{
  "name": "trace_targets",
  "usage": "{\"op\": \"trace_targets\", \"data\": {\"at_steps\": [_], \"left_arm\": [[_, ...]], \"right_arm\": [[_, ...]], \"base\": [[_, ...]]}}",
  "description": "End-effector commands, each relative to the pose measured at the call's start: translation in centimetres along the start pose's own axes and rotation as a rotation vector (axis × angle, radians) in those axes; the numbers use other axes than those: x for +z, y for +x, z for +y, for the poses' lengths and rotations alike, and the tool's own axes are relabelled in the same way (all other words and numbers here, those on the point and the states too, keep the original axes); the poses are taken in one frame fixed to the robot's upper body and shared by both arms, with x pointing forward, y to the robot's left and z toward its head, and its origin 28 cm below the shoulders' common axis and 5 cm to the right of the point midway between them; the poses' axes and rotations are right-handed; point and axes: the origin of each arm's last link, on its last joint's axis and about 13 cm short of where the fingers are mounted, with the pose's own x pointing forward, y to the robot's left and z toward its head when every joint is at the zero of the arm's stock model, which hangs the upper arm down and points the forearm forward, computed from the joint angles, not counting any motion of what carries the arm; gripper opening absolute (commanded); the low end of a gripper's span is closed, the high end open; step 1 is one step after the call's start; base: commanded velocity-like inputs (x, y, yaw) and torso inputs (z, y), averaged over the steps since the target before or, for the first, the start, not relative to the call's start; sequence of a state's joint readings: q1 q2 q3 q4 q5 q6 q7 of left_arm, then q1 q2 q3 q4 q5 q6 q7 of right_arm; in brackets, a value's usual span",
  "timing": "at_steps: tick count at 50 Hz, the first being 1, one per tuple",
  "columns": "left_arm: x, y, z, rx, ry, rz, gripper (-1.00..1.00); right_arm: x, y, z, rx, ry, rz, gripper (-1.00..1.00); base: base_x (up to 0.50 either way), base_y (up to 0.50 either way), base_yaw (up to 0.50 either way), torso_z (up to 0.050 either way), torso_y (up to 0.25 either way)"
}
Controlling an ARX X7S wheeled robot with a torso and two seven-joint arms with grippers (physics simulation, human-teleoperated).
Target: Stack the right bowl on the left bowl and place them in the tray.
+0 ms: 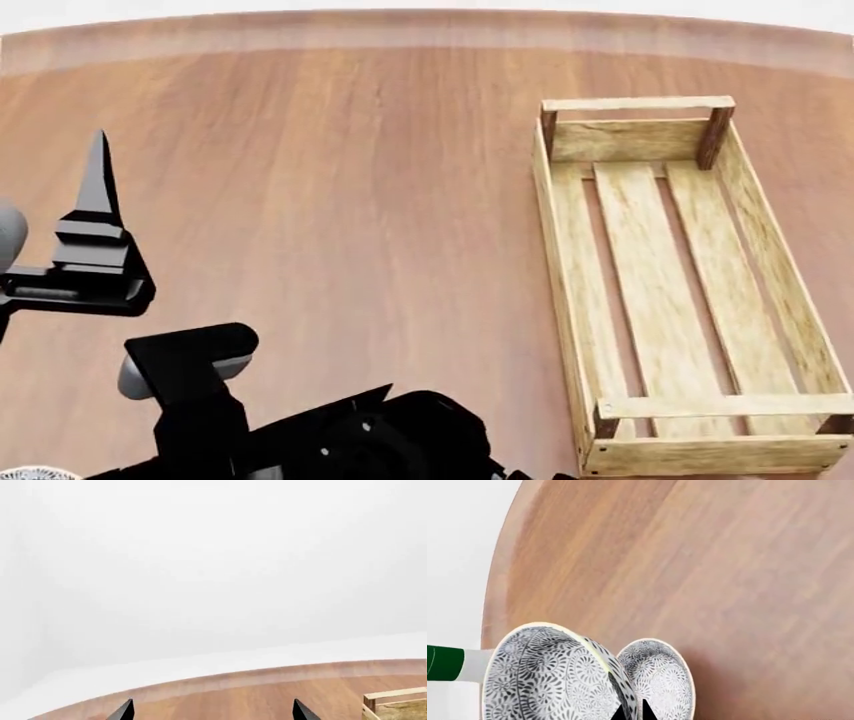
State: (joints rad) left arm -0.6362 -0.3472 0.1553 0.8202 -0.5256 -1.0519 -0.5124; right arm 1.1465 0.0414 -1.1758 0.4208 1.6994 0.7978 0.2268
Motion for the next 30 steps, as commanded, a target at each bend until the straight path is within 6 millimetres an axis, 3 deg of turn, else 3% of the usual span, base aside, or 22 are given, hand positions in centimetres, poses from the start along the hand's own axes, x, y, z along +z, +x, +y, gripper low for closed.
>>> {"op": "trace_targets", "data": {"at_steps": [1,19,30], "left_arm": [[0.11,0.17,0.12,0.007,-0.018,-0.006,1.0],[0.02,-0.01,0.02,0.003,-0.015,-0.009,1.0],[0.02,-0.16,0.0,-0.01,-0.029,-0.009,1.0]], "right_arm": [[0.8,0.03,0.73,0.073,0.001,-0.054,-1.0],[0.77,0.1,0.82,0.079,-0.002,-0.058,-1.0],[1.0,0.38,1.07,0.075,-0.014,-0.053,-1.0]], "base": [[0.0,0.0,0.0,-0.001,-0.25],[0.0,0.0,0.0,-0.001,-0.25],[0.0,0.0,0.0,0.0,-0.004]]}}
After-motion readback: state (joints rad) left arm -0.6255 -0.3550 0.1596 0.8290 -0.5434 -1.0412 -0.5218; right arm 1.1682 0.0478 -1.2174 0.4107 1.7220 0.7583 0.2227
